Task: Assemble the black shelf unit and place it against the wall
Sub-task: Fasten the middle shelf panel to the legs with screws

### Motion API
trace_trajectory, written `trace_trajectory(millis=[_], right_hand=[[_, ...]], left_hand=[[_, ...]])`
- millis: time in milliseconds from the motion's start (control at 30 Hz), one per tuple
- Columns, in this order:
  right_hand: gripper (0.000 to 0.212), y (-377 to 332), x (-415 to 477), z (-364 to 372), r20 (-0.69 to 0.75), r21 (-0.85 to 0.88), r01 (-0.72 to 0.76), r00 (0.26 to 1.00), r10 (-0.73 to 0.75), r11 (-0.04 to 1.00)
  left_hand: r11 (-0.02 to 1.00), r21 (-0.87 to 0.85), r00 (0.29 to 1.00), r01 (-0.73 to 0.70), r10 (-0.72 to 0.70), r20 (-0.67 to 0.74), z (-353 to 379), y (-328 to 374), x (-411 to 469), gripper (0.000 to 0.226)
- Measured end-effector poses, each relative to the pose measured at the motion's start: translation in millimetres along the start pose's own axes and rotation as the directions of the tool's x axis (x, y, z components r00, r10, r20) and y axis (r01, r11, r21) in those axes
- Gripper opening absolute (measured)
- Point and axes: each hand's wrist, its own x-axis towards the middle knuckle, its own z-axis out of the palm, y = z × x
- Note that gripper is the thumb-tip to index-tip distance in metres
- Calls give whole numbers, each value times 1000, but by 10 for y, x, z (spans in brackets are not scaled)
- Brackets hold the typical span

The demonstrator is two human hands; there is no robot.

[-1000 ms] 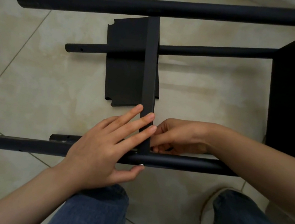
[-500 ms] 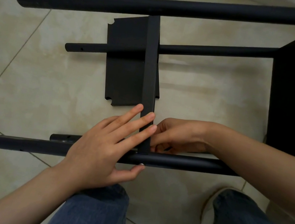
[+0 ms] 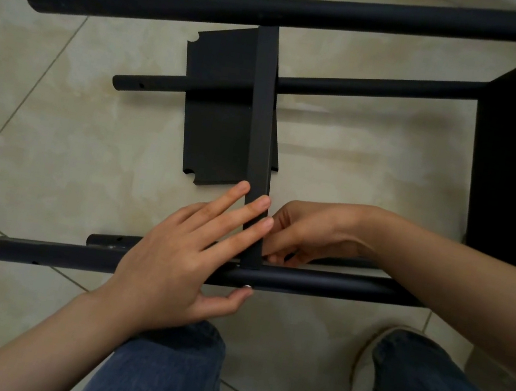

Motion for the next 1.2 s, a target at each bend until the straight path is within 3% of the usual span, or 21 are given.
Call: trace_trajectory(millis=[133,333,533,700,1033,1200], right_hand=[[38,-2,29,22,-52,-29,-14,999,12,999],[20,9,14,18,1,26,-3,1000,3,1000],[35,-8,26,3,-46,-21,-34,998,33,999],[9,-5,-2,-11,14,46,-14,1000,13,999],[33,-60,-9,31,-78,-47,-22,997,18,999],[10,-82,-48,20,-37,-65,1,999,-3,998]], left_hand=[[1000,-1,1000,1,-1,-2,2,2,1,71],[1000,-4,1000,-1,1,-1,0,2,0,72],[1000,-3,1000,1,-1,-1,-1,3,-4,71],[1000,-7,1000,-2,2,-7,4,2,2,71],[1000,-13,1000,1,-1,-10,0,3,-3,70],[1000,-19,1000,2,-2,-4,2,2,-1,72]])
